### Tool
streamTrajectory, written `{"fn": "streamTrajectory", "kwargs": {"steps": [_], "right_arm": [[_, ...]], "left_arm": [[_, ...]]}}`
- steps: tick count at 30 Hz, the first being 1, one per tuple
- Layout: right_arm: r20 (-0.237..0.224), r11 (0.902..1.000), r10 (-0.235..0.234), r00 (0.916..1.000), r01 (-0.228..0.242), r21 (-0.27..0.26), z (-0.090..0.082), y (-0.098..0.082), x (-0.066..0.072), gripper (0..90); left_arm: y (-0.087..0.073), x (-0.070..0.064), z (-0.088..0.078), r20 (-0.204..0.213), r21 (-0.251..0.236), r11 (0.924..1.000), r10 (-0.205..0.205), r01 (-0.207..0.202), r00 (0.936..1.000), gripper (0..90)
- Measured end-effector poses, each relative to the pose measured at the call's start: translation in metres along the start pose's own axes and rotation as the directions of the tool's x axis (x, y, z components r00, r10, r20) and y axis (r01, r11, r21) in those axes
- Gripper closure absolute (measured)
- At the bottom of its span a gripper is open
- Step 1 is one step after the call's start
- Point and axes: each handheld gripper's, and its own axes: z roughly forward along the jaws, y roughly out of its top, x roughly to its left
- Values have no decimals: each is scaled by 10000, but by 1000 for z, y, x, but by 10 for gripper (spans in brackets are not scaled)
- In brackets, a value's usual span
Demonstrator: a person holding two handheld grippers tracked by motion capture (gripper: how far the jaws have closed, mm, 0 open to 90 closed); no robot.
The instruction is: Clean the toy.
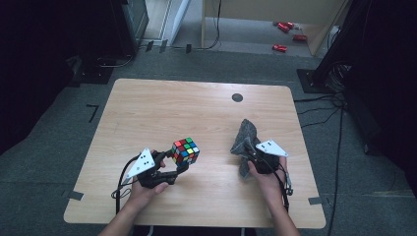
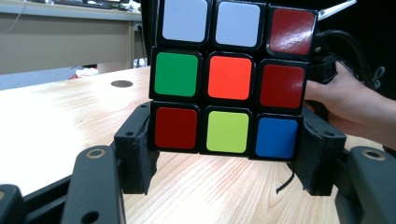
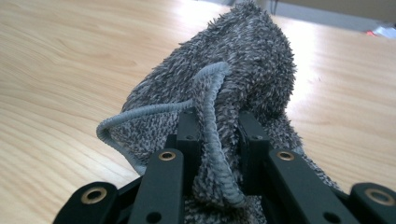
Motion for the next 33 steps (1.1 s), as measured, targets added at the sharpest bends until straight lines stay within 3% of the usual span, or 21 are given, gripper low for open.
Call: {"fn": "streamTrajectory", "kwargs": {"steps": [11,18,21,28,31,33], "right_arm": [[488,9979,-237,9985,207,610,15,-10,-1,755],[516,9958,-468,9976,426,811,22,-15,1,733],[214,9965,-315,9993,297,776,23,-15,2,613],[-499,9991,381,9980,-371,207,11,-2,4,126],[-708,9974,723,9949,-716,127,4,2,1,0],[-767,9968,800,9938,-794,98,0,4,-2,0]], "left_arm": [[-1,2,2,-106,199,9997,-122,124,9999,350],[-1,3,4,-288,339,9993,-171,181,9994,350],[-1,3,4,-412,395,9989,-240,256,9989,350],[0,3,4,-688,456,9985,-282,314,9972,350],[0,4,4,-813,453,9983,-335,373,9961,350],[0,4,5,-913,475,9981,-339,384,9952,350]]}}
